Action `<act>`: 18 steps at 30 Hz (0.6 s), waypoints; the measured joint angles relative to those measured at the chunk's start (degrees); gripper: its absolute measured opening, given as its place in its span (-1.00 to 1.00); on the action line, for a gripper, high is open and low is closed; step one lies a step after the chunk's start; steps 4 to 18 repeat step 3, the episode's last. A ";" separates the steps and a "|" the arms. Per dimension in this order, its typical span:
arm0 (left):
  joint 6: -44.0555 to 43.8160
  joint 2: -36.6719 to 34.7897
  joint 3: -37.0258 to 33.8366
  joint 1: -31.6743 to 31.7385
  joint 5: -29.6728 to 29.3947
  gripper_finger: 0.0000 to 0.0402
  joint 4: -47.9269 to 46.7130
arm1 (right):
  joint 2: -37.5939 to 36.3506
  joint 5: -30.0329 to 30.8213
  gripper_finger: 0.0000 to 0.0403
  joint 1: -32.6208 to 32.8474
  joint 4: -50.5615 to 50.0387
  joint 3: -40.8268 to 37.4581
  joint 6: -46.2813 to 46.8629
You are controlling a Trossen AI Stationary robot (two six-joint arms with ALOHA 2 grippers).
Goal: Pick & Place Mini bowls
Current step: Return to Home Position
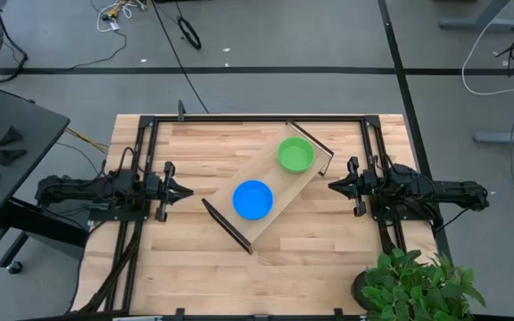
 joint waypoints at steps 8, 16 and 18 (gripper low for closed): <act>0.01 -0.01 0.00 0.00 0.00 -0.84 0.02 | 0.00 0.01 -0.88 0.00 0.00 0.00 0.00; 0.01 -0.01 0.00 0.00 0.00 -0.84 0.02 | 0.00 0.01 -0.88 0.00 0.00 0.00 0.00; 0.01 -0.01 0.00 0.00 0.00 -0.84 0.02 | 0.00 0.01 -0.88 0.00 0.00 0.00 0.00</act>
